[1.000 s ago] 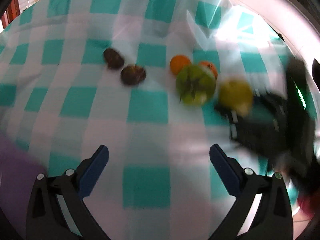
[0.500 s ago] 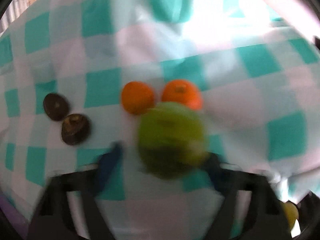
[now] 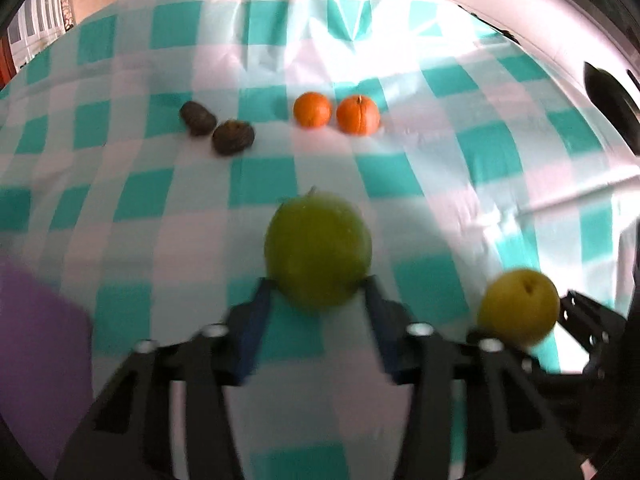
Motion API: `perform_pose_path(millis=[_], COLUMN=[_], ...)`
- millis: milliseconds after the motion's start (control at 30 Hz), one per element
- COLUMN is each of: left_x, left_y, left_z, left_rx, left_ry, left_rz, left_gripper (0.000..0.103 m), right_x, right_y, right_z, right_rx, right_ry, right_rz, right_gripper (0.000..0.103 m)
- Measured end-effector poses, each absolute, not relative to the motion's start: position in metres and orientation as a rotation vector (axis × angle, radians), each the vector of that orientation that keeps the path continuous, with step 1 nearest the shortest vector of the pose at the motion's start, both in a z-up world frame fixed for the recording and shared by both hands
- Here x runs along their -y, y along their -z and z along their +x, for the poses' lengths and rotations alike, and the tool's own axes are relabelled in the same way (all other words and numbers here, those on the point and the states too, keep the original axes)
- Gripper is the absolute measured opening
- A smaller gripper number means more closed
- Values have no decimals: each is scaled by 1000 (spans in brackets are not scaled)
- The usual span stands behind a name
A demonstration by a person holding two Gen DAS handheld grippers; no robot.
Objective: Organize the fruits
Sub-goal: 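Grasp a green tomato with the left tool while the right tool grasps the yellow pear, then carry the green tomato and yellow pear over the white box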
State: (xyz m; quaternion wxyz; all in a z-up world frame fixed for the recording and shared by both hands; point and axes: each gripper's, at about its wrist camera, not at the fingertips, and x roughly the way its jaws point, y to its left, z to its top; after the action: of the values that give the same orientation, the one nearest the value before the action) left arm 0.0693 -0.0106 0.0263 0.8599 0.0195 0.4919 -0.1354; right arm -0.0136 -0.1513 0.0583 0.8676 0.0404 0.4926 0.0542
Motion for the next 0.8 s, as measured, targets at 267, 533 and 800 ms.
perform_pose_path(millis=[267, 533, 800], left_x=[-4, 11, -12], left_y=[-24, -3, -7], left_z=[71, 102, 37], left_rx=[-1033, -1111, -1174], left_ry=[212, 241, 252], left_rz=[78, 153, 69], left_gripper=[97, 62, 62], right_x=[132, 136, 145], right_y=[-50, -50, -54], right_z=[-17, -18, -26], right_rx=[-1035, -1032, -1089], right_ry=[-96, -86, -54], right_rz=[105, 130, 255], right_gripper=[58, 58, 58])
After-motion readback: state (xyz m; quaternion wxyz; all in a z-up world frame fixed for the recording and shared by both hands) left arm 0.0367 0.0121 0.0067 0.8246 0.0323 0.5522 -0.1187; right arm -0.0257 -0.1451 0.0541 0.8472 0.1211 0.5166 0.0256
